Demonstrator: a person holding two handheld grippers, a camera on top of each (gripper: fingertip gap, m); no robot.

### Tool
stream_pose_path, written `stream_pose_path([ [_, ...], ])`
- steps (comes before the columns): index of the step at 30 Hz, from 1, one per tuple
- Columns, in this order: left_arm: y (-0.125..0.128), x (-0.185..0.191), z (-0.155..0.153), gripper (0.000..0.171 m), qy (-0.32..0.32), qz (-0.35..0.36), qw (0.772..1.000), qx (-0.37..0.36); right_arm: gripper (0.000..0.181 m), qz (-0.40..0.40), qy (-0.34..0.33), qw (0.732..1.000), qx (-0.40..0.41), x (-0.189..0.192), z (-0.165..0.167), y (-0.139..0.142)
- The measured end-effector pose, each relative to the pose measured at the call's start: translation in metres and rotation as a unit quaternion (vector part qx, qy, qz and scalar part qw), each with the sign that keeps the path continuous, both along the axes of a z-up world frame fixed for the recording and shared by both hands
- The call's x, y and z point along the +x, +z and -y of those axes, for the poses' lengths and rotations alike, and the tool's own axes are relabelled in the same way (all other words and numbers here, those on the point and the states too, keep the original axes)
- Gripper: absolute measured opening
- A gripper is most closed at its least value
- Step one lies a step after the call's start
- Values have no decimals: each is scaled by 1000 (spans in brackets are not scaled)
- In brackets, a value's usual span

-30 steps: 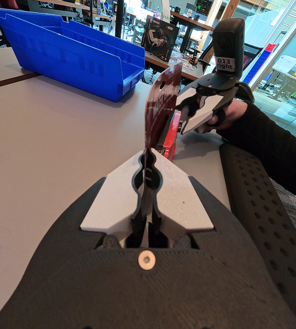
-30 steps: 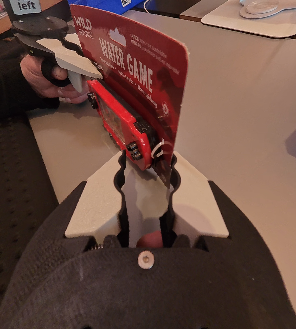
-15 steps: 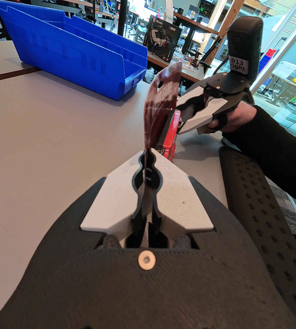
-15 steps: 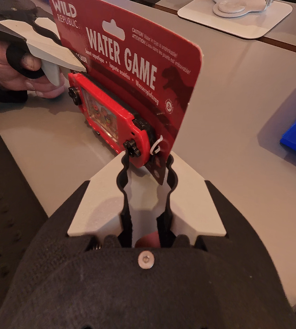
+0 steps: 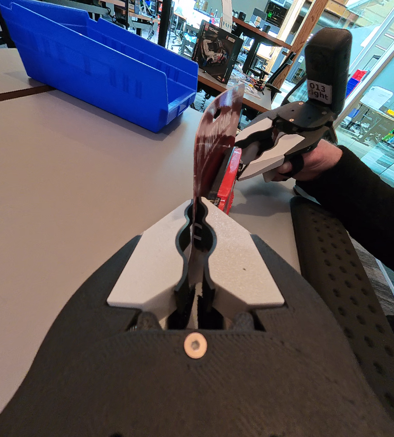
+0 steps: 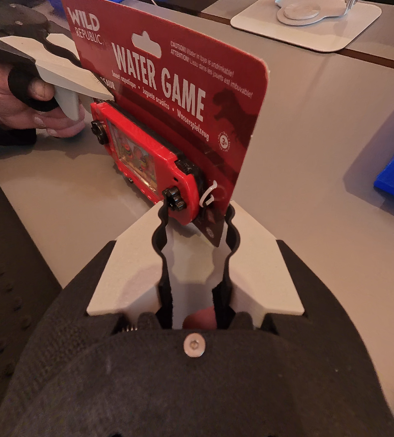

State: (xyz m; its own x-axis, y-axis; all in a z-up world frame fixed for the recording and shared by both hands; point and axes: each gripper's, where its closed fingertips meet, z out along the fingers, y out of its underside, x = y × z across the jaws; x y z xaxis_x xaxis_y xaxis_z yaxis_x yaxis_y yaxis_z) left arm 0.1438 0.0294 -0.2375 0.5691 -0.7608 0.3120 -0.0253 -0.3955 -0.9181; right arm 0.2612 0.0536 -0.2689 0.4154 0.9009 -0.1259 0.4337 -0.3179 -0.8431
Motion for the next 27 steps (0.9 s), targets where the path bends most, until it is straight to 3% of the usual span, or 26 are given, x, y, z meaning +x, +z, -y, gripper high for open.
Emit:
stream_pose_path([
  [13,15,-26,17,0,0,3,1000,-7,50,-28,14,1000,-1,-29,10,27],
  [27,47,-140,73,0,100,-12,995,28,51,-18,112,993,35,-153,42,60],
])
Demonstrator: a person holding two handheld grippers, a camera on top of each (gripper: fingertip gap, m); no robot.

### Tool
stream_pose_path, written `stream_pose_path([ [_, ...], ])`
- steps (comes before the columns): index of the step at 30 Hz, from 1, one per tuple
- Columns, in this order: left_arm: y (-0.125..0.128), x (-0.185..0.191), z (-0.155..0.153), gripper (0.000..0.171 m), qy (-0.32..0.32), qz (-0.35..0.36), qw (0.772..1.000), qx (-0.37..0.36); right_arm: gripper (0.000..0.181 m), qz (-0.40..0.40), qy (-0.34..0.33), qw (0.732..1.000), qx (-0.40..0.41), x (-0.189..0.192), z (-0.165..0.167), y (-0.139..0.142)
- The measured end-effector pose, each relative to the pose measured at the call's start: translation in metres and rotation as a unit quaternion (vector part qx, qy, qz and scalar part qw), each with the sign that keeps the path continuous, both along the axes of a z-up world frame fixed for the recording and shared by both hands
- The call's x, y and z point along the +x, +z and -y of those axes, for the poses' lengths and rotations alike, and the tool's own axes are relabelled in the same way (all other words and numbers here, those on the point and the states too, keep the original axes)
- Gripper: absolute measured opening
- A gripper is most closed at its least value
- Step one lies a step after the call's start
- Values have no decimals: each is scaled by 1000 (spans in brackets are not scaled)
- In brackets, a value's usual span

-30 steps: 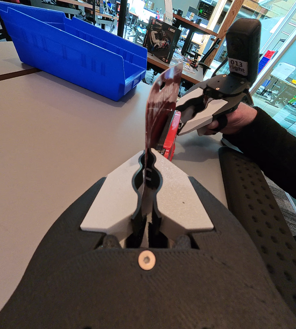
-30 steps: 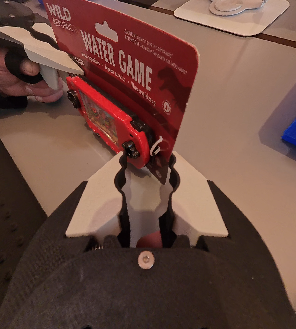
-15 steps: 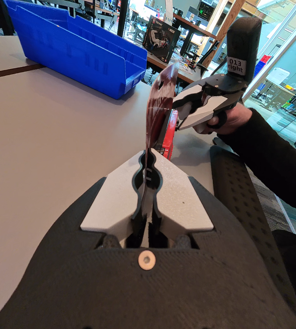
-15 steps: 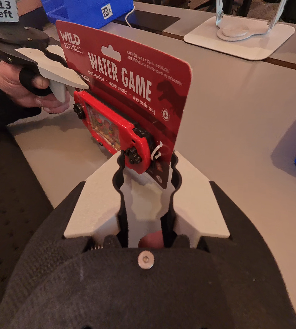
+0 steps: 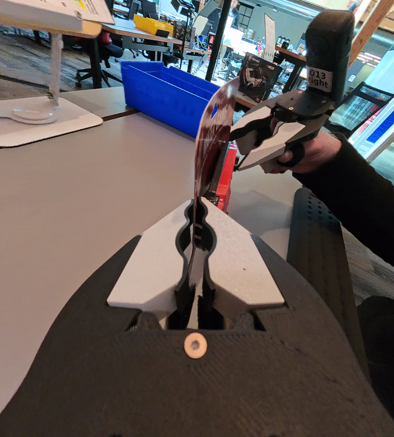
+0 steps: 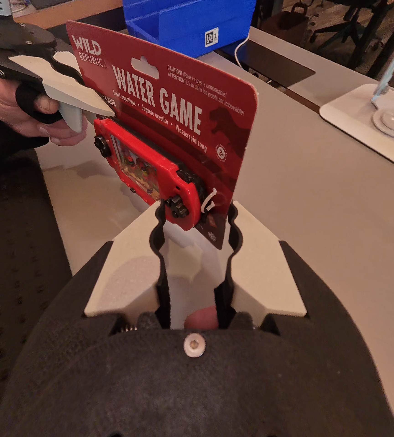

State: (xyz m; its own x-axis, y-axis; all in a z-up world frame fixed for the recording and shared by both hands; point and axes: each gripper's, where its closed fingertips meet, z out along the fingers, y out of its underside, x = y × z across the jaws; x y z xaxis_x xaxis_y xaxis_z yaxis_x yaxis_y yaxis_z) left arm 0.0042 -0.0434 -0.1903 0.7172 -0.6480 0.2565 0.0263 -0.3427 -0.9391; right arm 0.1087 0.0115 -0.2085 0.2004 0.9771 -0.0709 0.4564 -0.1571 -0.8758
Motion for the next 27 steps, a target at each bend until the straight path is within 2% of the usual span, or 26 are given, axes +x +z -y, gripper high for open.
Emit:
stream_pose_path([
  [8,-10,-71,18,0,49,11,999,-11,52,22,47,999,12,-74,10,-6],
  [13,-20,-100,14,0,69,17,997,-20,50,26,55,998,16,-103,5,-12],
  [21,-35,-109,-3,0,59,-6,998,-20,58,14,42,999,14,-113,-10,-31],
  [27,-44,-103,-10,0,40,-7,999,-21,62,8,25,999,28,-108,-19,-32],
])
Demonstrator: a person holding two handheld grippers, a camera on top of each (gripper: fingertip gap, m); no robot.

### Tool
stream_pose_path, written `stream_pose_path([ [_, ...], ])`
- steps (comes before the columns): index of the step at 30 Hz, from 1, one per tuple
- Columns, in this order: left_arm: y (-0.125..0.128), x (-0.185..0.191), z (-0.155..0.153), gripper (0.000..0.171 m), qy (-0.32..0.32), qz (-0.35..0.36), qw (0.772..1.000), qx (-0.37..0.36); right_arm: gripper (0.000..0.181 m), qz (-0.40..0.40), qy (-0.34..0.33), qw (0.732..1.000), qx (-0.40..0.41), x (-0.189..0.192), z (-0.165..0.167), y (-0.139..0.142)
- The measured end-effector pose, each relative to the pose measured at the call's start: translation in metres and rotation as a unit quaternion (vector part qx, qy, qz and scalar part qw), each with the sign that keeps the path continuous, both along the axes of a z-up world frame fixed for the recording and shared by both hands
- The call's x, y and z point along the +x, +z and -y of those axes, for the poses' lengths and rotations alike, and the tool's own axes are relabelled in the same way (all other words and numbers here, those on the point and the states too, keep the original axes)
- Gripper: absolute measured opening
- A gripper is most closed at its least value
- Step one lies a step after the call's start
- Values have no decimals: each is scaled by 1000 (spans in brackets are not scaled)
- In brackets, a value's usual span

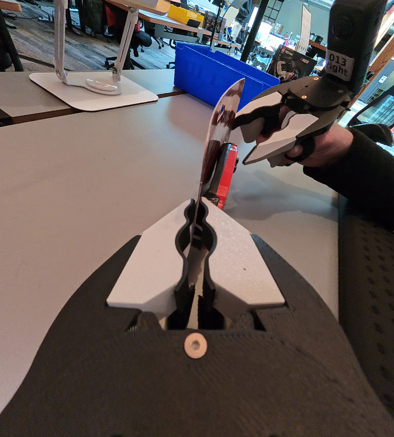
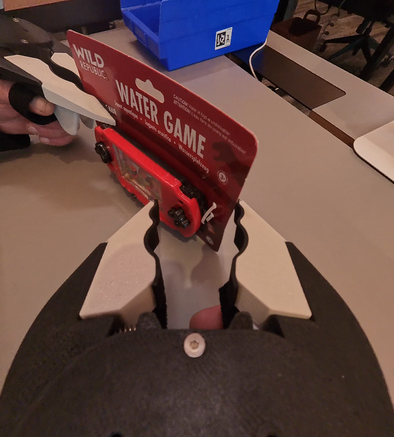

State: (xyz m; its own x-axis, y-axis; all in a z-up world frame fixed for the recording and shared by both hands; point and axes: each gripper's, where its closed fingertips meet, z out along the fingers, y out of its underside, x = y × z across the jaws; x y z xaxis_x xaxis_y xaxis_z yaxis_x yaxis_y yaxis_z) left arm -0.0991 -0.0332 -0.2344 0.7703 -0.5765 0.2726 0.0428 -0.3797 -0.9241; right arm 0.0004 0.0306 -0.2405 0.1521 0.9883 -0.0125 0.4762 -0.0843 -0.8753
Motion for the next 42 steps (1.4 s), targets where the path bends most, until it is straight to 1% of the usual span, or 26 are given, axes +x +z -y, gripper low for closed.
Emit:
stream_pose_path([
  [6,-2,-3,-4,0,-2,1,1000,-5,58,0,-8,1000,1,7,-7,-5],
  [11,-3,-1,-5,0,-3,-2,1000,-4,56,-3,-26,1000,15,7,-20,-5],
  [14,-3,0,-6,0,-4,-2,1000,-4,53,-6,-21,1000,15,8,-18,-6],
  [16,-3,0,-6,0,-5,0,1000,-4,54,-8,-16,1000,1,6,-18,-9],
  [20,-3,3,-6,0,-13,-3,1000,2,58,-23,-7,1000,-18,2,-19,-5],
  [23,-2,5,-6,0,-20,-7,1000,6,58,-15,15,999,-28,1,-19,-12],
  [26,-2,7,-7,0,-26,-9,1000,8,49,-25,31,999,-37,1,-17,-12],
  [31,-2,7,-13,0,-30,-9,999,5,43,-34,39,998,-38,5,-19,-10],
  [35,-3,7,-18,0,-35,-10,999,1,38,-34,32,998,-28,8,-22,-9],
  [39,-4,5,-24,0,-26,-12,1000,-1,33,-40,23,998,-30,7,-23,-9],
  [42,-5,3,-26,0,-22,-9,1000,-2,32,-40,19,999,-28,6,-23,-8],
])
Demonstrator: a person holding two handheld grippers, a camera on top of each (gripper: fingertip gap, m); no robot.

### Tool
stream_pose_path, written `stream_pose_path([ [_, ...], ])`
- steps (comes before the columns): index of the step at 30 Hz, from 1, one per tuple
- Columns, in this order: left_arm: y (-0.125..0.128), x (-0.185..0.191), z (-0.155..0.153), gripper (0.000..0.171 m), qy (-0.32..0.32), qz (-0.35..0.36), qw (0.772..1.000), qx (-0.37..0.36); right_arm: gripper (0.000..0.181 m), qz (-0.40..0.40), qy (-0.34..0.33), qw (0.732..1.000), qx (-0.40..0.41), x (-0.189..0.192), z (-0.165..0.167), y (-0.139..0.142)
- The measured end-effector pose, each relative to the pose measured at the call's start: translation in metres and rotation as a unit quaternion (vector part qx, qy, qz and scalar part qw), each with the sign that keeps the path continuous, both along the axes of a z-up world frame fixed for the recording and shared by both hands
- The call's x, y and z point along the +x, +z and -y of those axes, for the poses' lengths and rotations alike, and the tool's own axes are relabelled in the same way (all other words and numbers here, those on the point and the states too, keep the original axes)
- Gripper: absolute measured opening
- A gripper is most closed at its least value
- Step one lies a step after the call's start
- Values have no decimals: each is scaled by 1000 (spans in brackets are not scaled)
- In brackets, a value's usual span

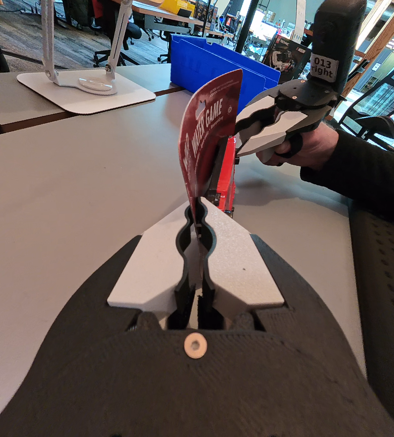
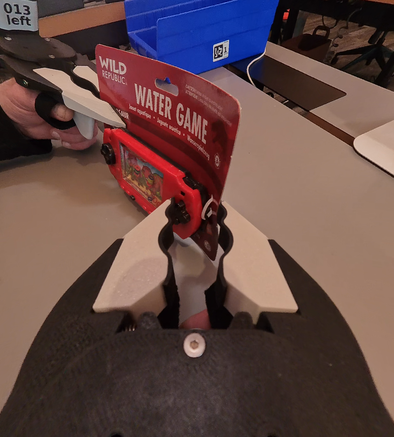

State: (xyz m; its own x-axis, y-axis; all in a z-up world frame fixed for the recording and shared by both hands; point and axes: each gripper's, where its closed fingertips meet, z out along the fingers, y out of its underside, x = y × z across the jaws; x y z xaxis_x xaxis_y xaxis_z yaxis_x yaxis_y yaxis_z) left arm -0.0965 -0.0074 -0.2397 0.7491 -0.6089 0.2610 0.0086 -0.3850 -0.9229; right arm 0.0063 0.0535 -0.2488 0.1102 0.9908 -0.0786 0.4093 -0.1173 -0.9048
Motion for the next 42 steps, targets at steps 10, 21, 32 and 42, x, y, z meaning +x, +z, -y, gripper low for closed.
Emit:
stream_pose_path([
  [10,2,1,-2,0,12,2,1000,4,46,6,16,1000,-1,6,3,-3],
  [21,2,0,-3,0,19,14,1000,0,31,5,29,1000,9,7,6,-1],
  [32,2,-1,-4,0,23,16,1000,-1,48,9,31,999,-3,7,7,-3],
  [42,2,-1,-4,0,25,20,999,-3,39,7,33,999,-3,9,7,-3],
])
